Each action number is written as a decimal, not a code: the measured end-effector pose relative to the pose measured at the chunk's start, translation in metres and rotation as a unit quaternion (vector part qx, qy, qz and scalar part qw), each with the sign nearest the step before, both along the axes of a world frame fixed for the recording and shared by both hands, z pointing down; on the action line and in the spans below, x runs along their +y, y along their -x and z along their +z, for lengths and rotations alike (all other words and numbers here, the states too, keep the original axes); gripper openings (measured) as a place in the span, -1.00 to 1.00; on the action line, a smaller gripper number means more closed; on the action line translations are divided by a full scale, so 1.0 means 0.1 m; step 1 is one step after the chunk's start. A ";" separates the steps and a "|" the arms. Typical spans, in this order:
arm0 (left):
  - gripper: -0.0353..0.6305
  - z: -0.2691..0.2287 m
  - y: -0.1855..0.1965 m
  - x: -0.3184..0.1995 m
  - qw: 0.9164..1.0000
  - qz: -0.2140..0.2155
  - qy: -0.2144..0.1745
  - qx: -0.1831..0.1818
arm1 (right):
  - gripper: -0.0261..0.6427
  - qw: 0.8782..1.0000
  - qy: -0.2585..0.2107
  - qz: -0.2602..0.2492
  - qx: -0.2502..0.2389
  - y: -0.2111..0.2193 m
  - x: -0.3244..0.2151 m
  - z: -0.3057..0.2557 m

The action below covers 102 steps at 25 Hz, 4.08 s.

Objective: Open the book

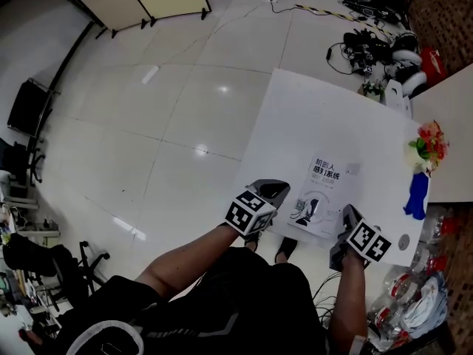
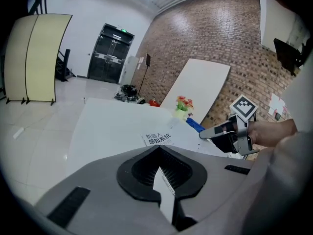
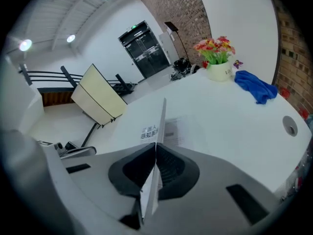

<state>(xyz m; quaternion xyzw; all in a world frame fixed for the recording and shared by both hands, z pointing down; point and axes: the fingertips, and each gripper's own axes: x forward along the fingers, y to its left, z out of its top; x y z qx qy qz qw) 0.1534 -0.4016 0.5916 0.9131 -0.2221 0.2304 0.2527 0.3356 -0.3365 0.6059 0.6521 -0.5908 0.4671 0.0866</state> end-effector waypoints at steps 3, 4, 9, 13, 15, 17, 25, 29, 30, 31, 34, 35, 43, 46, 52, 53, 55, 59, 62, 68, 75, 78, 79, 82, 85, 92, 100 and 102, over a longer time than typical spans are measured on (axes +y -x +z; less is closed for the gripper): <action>-0.90 -0.13 0.09 -0.07 1.000 -0.010 -0.009 0.012 | -0.89 0.999 -0.024 -0.024 -0.013 0.30 -0.13 -0.24; -0.91 -0.16 0.13 -0.11 1.000 -0.013 -0.014 0.013 | -0.89 0.999 -0.031 -0.032 -0.018 0.41 -0.17 -0.31; -0.90 -0.34 0.46 -0.30 0.998 -0.046 -0.039 0.022 | -0.89 0.994 -0.056 -0.084 -0.029 1.01 -0.43 -0.56; -0.90 -0.42 0.75 -0.47 0.994 -0.098 -0.041 0.034 | -0.89 0.987 -0.054 -0.145 -0.033 1.52 -0.62 -0.57; -0.90 -0.46 0.91 -0.52 0.991 -0.119 -0.044 0.036 | -0.89 0.983 -0.043 -0.172 -0.038 1.78 -0.72 -0.45; -0.91 -0.51 1.13 -0.53 0.990 -0.131 -0.047 0.032 | -0.89 0.980 -0.022 -0.194 -0.039 2.05 -0.82 -0.28; -0.90 -0.33 1.98 -0.41 0.984 -0.175 -0.028 -0.009 | -0.92 0.961 0.034 -0.267 -0.060 2.89 -0.98 0.45; -0.90 -0.32 2.02 -0.43 0.985 -0.171 -0.027 -0.002 | -0.92 0.953 0.023 -0.288 -0.088 3.05 -0.95 0.47; -0.90 -0.33 2.03 -0.44 0.985 -0.168 -0.028 0.001 | -0.92 0.953 0.015 -0.289 -0.093 3.07 -0.94 0.43; -0.91 -0.34 2.03 -0.45 0.986 -0.164 -0.029 0.005 | -0.92 0.953 0.004 -0.286 -0.095 3.07 -0.94 0.37; -0.91 -0.38 1.97 -0.48 0.987 -0.155 -0.033 0.019 | -0.92 0.960 -0.030 -0.269 -0.076 2.93 -0.95 0.15; -0.90 -0.40 1.91 -0.50 0.988 -0.149 -0.036 0.027 | -0.92 0.962 -0.042 -0.263 -0.066 2.84 -0.96 0.07; -0.91 -0.98 1.26 -0.64 0.989 -0.080 -0.082 0.098 | -0.92 0.963 -0.195 -0.183 0.031 1.72 -0.92 -1.18; -0.90 -1.24 0.98 -0.64 0.986 -0.058 -0.099 0.118 | -0.92 0.959 -0.236 -0.146 0.058 1.25 -0.76 -1.60; -0.90 -1.73 0.51 -0.54 0.978 -0.030 -0.140 0.153 | -0.92 0.936 -0.300 -0.101 0.153 0.38 -0.35 -2.18; -0.90 -1.81 0.46 -0.52 0.976 -0.028 -0.145 0.160 | -0.92 0.933 -0.307 -0.100 0.159 0.29 -0.31 -2.23; -0.90 -1.94 0.35 -0.50 0.973 -0.026 -0.155 0.169 | -0.92 0.931 -0.315 -0.093 0.161 0.11 -0.26 -2.30; -0.90 -2.07 0.12 -0.39 0.970 -0.015 -0.177 0.168 | -0.92 0.929 -0.318 -0.096 0.163 -0.09 -0.19 -2.32; -0.90 -2.19 -0.03 -0.24 0.964 0.010 -0.213 0.160 | -0.92 0.924 -0.326 -0.119 0.162 -0.13 -0.16 -2.37; -0.91 -2.37 -0.04 -0.07 0.961 -0.010 -0.241 0.136 | -0.92 0.902 -0.356 -0.166 0.181 -0.22 -0.05 -2.60; -0.90 -2.45 0.04 0.25 0.961 -0.060 -0.231 0.140 | -0.92 0.894 -0.368 -0.178 0.183 -0.40 0.08 -2.57; -0.90 -2.40 0.20 0.41 0.960 -0.058 -0.239 0.134 | -0.92 0.895 -0.372 -0.164 0.186 -0.32 0.23 -2.63; -0.90 -2.42 0.26 0.46 0.959 -0.058 -0.239 0.140 | -0.92 0.893 -0.373 -0.165 0.192 -0.26 0.29 -2.68; -0.90 -2.52 0.47 0.67 0.957 -0.056 -0.239 0.157 | -0.92 0.889 -0.375 -0.165 0.204 0.01 0.50 -2.79; -0.90 -2.55 0.78 0.93 0.954 -0.052 -0.246 0.163 | -0.92 0.892 -0.373 -0.153 0.204 0.35 0.80 -2.82; -0.90 -2.41 1.42 1.51 0.956 -0.039 -0.233 0.177 | -0.92 0.903 -0.355 -0.126 0.207 1.01 1.50 -2.74; -0.91 -2.53 1.52 2.13 0.954 -0.038 -0.231 0.186 | -0.92 0.891 -0.374 -0.122 0.228 1.12 2.20 -3.06; -0.90 -2.63 1.47 2.34 0.951 -0.039 -0.240 0.188 | -0.92 0.887 -0.377 -0.134 0.232 1.13 2.39 -3.09</action>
